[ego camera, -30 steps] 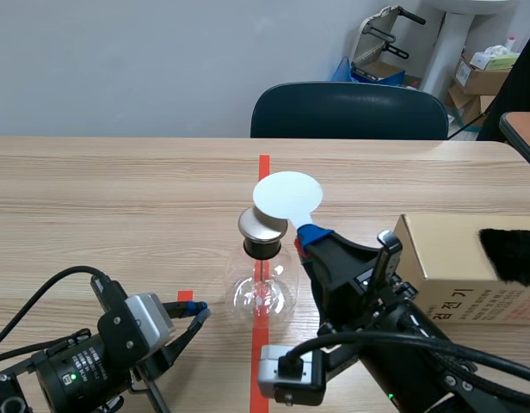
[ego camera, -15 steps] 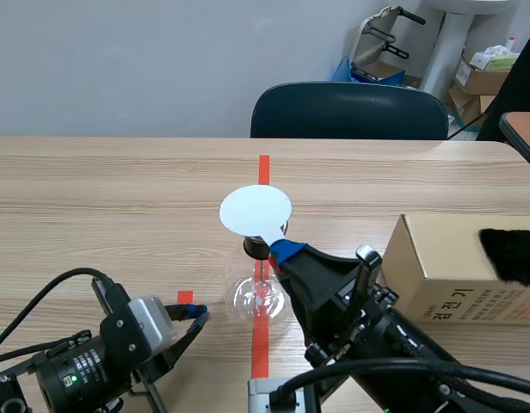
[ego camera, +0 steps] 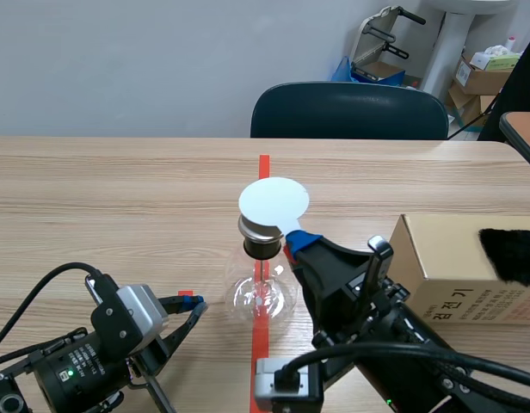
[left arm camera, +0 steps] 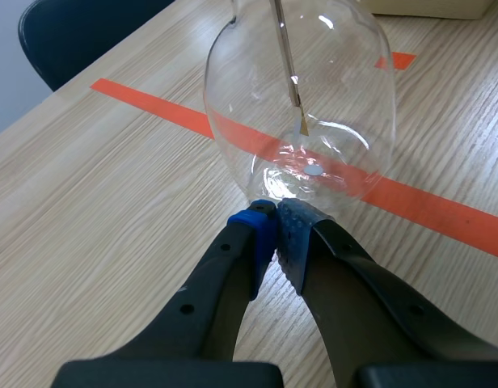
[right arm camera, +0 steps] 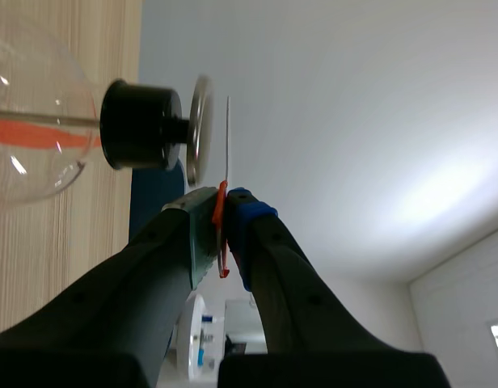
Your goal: Do the electroscope experiment
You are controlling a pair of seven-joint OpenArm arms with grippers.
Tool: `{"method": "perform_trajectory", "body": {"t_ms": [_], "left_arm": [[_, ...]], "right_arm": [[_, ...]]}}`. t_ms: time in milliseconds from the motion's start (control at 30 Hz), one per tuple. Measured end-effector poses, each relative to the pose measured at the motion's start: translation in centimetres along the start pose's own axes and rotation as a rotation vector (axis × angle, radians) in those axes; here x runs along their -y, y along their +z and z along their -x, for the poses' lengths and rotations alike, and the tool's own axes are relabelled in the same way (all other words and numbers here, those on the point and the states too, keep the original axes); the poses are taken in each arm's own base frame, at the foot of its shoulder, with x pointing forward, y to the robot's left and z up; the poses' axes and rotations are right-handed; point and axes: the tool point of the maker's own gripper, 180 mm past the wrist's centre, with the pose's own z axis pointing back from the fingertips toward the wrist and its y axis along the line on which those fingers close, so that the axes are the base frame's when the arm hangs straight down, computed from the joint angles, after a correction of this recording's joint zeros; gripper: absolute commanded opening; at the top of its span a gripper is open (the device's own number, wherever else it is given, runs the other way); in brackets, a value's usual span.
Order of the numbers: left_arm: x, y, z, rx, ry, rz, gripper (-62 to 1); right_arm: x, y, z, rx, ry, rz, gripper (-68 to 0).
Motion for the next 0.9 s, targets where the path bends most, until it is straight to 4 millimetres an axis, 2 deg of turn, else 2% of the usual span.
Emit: {"method": "perform_trajectory", "body": {"t_ms": [233, 533, 700, 900], "left_arm": [[-0.2, 0.0, 0.0, 0.002, 0.029, -0.009, -56.9], [-0.7, 0.0, -0.1, 0.005, 0.071, -0.04, -56.9], [-1.1, 0.0, -0.1, 0.008, 0.107, -0.062, -56.9], [-0.8, 0.1, 0.0, 0.006, 0.125, -0.042, -56.9]], "right_arm": [[0.0, 0.6, 4.5, -0.251, -0.01, 0.001, -65.6], [-0.1, 2.6, 9.4, -0.548, -0.013, 0.0, -65.6], [-0.1, 3.5, 10.7, -0.634, -0.013, -0.001, -65.6], [-0.1, 3.7, 10.9, -0.649, -0.013, -0.001, -65.6]]}}
